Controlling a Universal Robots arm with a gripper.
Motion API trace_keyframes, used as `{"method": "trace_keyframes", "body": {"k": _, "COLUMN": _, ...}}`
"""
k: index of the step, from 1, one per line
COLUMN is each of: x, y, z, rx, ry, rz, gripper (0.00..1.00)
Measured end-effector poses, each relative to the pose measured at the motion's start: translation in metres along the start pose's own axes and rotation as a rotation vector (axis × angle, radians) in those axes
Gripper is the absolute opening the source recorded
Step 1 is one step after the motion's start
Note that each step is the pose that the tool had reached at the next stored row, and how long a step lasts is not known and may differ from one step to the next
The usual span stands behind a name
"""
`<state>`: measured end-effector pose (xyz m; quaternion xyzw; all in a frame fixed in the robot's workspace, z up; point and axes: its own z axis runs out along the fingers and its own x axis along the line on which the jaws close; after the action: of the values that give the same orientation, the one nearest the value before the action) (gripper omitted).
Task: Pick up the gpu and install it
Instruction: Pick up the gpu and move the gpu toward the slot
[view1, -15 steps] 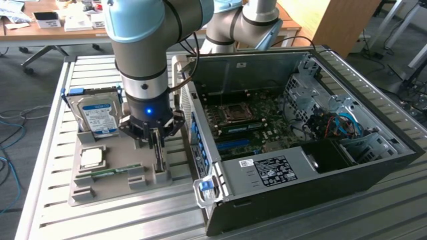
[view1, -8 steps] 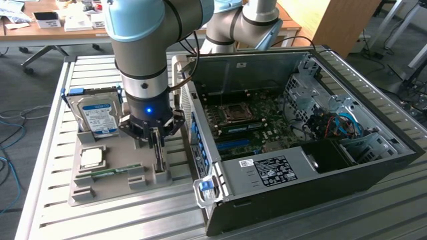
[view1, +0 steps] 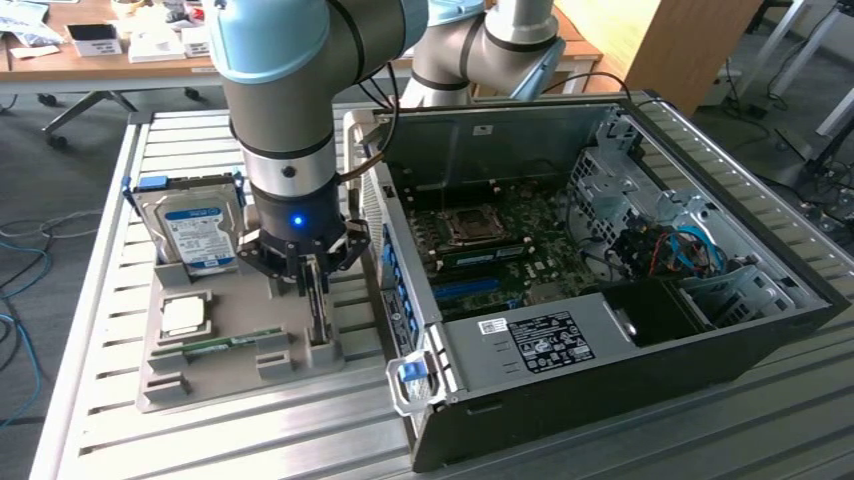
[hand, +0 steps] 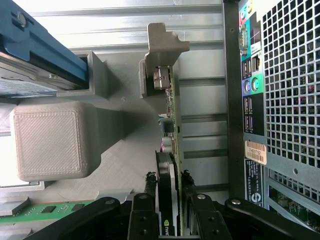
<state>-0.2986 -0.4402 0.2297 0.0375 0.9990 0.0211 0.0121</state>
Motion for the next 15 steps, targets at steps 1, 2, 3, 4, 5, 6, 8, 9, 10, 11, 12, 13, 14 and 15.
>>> {"method": "trace_keyframes", "body": {"k": 1, "x": 0.0000, "y": 0.0000, "z": 0.0000, "rx": 0.0000, "ry": 0.0000, "rz": 0.000, "gripper": 0.33}}
{"method": "trace_keyframes", "body": {"k": 2, "x": -0.0001, "y": 0.0000, "z": 0.0000, "rx": 0.0000, "ry": 0.0001, "rz": 0.000, "gripper": 0.33}}
{"method": "trace_keyframes", "body": {"k": 3, "x": -0.0002, "y": 0.0000, "z": 0.0001, "rx": -0.0001, "ry": 0.0001, "rz": 0.000, "gripper": 0.33}}
{"method": "trace_keyframes", "body": {"k": 4, "x": -0.0002, "y": 0.0000, "z": 0.0001, "rx": -0.0002, "ry": 0.0003, "rz": 0.000, "gripper": 0.33}}
{"method": "trace_keyframes", "body": {"k": 5, "x": -0.0004, "y": 0.0000, "z": 0.0000, "rx": -0.0001, "ry": 0.0005, "rz": 0.000, "gripper": 0.33}}
{"method": "trace_keyframes", "body": {"k": 6, "x": -0.0006, "y": 0.0000, "z": 0.0001, "rx": -0.0001, "ry": 0.0005, "rz": 0.000, "gripper": 0.33}}
{"method": "trace_keyframes", "body": {"k": 8, "x": -0.0016, "y": 0.0001, "z": 0.0001, "rx": -0.0001, "ry": 0.0005, "rz": 0.000, "gripper": 0.33}}
{"method": "trace_keyframes", "body": {"k": 9, "x": -0.0019, "y": 0.0001, "z": 0.0001, "rx": 0.0000, "ry": 0.0007, "rz": 0.000, "gripper": 0.33}}
{"method": "trace_keyframes", "body": {"k": 10, "x": -0.0020, "y": 0.0002, "z": 0.0001, "rx": -0.0001, "ry": 0.0008, "rz": 0.000, "gripper": 0.33}}
{"method": "trace_keyframes", "body": {"k": 11, "x": -0.0020, "y": 0.0002, "z": 0.0001, "rx": 0.0000, "ry": 0.0009, "rz": 0.000, "gripper": 0.33}}
{"method": "trace_keyframes", "body": {"k": 12, "x": -0.0021, "y": 0.0002, "z": 0.0002, "rx": 0.0001, "ry": 0.0010, "rz": 0.000, "gripper": 0.33}}
{"method": "trace_keyframes", "body": {"k": 13, "x": -0.0022, "y": 0.0002, "z": 0.0006, "rx": -0.0001, "ry": 0.0008, "rz": 0.000, "gripper": 0.33}}
{"method": "trace_keyframes", "body": {"k": 14, "x": -0.0022, "y": 0.0002, "z": 0.0012, "rx": -0.0002, "ry": 0.0007, "rz": 0.000, "gripper": 0.33}}
{"method": "trace_keyframes", "body": {"k": 15, "x": -0.0022, "y": 0.0001, "z": 0.0018, "rx": -0.0001, "ry": 0.0008, "rz": 0.000, "gripper": 0.33}}
